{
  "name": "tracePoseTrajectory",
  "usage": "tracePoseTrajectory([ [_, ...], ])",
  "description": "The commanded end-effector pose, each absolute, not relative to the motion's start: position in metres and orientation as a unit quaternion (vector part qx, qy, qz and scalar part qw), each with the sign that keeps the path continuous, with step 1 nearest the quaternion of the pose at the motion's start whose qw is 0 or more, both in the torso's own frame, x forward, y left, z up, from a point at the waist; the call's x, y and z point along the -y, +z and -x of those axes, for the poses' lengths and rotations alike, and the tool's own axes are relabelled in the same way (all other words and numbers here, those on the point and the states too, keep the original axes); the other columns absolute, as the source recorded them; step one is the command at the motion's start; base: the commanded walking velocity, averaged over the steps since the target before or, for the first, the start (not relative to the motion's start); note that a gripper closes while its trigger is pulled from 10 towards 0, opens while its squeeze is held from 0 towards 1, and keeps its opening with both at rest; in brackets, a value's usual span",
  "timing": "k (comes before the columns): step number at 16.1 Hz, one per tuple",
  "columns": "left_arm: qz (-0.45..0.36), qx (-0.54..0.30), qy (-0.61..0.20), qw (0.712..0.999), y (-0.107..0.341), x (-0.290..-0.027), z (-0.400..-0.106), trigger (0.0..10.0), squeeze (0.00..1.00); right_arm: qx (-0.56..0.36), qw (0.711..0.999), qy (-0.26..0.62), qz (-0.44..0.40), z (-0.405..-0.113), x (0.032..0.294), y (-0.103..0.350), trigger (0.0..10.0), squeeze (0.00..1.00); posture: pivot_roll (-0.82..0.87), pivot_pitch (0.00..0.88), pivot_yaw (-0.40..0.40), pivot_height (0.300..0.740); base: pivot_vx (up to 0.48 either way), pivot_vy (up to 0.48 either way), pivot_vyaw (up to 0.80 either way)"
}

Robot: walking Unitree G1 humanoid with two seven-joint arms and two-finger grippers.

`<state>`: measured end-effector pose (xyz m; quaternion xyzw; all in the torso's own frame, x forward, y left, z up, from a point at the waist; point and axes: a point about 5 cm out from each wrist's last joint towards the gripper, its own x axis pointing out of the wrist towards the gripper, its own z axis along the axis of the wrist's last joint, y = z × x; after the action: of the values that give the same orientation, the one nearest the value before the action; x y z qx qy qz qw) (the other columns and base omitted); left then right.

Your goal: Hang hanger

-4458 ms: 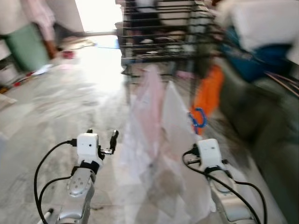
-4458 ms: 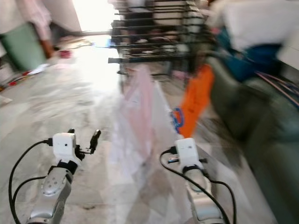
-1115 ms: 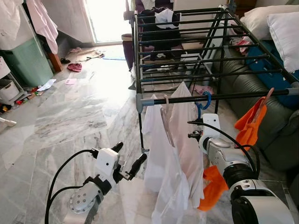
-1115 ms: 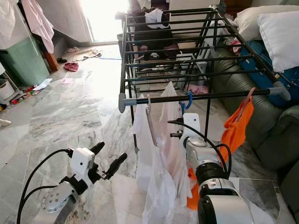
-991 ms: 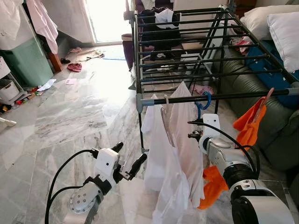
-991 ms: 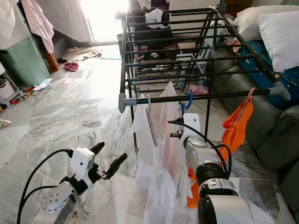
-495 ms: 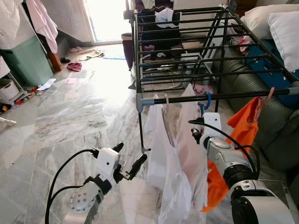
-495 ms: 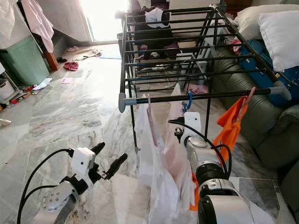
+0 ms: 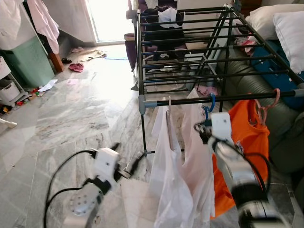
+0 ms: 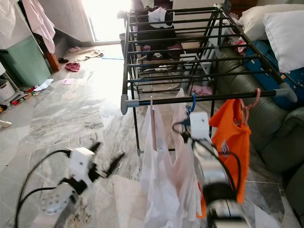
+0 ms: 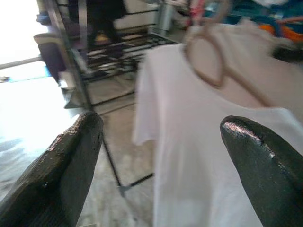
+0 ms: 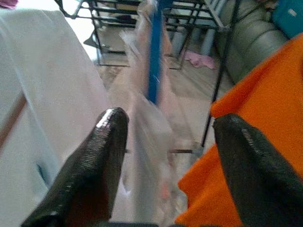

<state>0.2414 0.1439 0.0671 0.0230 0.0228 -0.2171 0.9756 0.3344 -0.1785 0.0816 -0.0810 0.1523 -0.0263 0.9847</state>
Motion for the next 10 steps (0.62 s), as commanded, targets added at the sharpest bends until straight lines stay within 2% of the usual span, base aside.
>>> tracePoseTrajectory([
  [1, -0.029, -0.024, -0.197, 0.98, 0.066, -0.15, -0.245, 10.0, 0.0, -0.131, 0.987, -0.028, 0.09, -0.334, 0.177, 0.089, 10.0, 1.0, -0.16, 0.0, 0.041, 0.74, 0.0, 0.0, 0.0],
  [5, -0.062, -0.079, -0.107, 0.989, 0.043, -0.17, -0.254, 10.0, 0.0, -0.097, 0.988, -0.031, 0.114, -0.299, 0.173, 0.078, 10.0, 1.0, -0.17, 0.0, 0.052, 0.74, 0.0, 0.0, 0.0],
  [10, -0.052, -0.1, -0.069, 0.991, 0.03, -0.177, -0.249, 10.0, 0.0, -0.09, 0.988, 0.005, 0.124, -0.275, 0.158, 0.07, 10.0, 0.98, -0.17, 0.0, 0.052, 0.74, 0.0, 0.0, 0.0],
])
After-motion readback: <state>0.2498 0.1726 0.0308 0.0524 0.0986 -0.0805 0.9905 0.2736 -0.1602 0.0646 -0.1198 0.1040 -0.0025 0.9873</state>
